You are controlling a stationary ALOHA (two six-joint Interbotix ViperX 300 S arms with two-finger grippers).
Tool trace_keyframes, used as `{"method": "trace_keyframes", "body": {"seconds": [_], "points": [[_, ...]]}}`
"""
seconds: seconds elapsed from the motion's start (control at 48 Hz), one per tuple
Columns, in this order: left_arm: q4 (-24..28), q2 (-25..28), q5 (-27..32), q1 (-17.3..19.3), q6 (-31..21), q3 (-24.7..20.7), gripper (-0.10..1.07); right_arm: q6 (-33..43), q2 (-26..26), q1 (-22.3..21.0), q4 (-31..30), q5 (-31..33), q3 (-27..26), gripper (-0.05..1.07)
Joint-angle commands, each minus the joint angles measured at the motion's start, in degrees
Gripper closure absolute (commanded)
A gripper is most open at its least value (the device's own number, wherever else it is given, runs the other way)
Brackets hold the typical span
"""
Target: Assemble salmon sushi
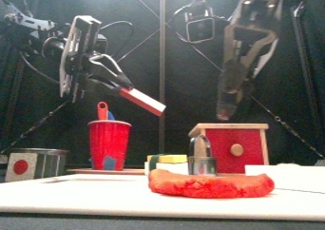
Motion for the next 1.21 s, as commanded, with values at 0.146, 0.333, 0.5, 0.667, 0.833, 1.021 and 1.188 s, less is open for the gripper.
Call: {"method": "trace_keyframes", "body": {"seconds": [0.146,0.333,0.5,0.667,0.833,1.021,1.188], "points": [[2.0,-0.5,0.2,-0.3,0.3,-0.4,0.59,4.0,-1.8,3.3,12.5,-0.4,5.4,0.03],[4.3,-0.5,0.1,0.0,0.0,-0.3,0.59,13.4,-1.7,3.9,7.0,-0.4,6.6,0.03],[4.3,-0.5,0.2,0.0,-0.1,-0.1,0.59,25.0,-1.1,5.3,-1.8,-0.5,6.1,0.03],[4.0,-0.5,0.2,0.0,0.0,0.1,0.59,36.0,1.7,7.9,-9.2,0.2,4.7,0.03],[4.1,-0.5,0.2,0.3,0.0,0.2,0.59,42.3,4.4,9.5,-13.6,0.2,3.2,0.03],[4.1,-0.5,0.2,0.4,0.0,0.2,0.59,43.9,6.1,10.3,-14.7,0.4,1.5,0.03],[4.1,-0.5,0.2,0.4,0.0,0.1,0.59,43.9,7.8,10.5,-14.6,2.2,0.0,0.03]]}}
